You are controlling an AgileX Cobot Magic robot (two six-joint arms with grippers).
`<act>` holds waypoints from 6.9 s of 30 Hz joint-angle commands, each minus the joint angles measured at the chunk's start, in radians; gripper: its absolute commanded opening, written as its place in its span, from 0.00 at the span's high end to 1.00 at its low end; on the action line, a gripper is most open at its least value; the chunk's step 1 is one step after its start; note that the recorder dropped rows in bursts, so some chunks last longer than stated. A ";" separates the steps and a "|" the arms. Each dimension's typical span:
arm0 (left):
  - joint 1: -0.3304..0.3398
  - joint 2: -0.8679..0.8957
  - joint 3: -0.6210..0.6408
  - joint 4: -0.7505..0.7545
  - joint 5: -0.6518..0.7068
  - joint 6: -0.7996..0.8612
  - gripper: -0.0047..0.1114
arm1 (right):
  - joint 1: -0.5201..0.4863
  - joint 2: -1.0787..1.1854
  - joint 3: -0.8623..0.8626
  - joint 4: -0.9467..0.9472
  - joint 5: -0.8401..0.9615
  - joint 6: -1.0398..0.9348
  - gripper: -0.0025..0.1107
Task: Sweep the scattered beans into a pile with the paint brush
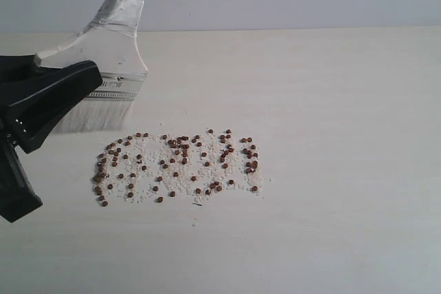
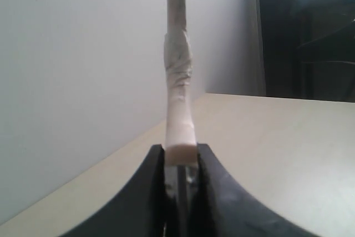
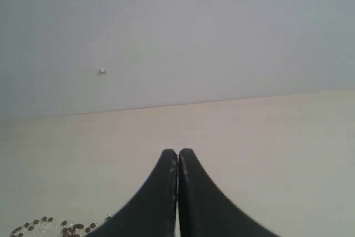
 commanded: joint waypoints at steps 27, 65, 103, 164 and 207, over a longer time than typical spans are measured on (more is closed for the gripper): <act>0.004 -0.008 0.001 -0.016 0.015 -0.003 0.96 | -0.001 -0.002 0.006 -0.005 0.001 0.000 0.98; 0.004 -0.008 0.001 -0.008 0.046 -0.029 0.96 | -0.001 -0.002 0.006 -0.005 -0.001 0.029 0.98; 0.004 -0.009 -0.038 0.005 0.118 -0.087 0.96 | -0.001 0.484 -0.320 -0.390 -0.070 0.418 0.60; 0.004 -0.009 0.021 -0.125 -0.015 0.065 0.96 | -0.009 0.514 -0.421 -0.653 0.475 0.750 0.56; 0.004 0.005 0.193 -0.324 -0.314 0.276 0.96 | 0.100 0.601 -0.360 -1.115 0.262 1.060 0.46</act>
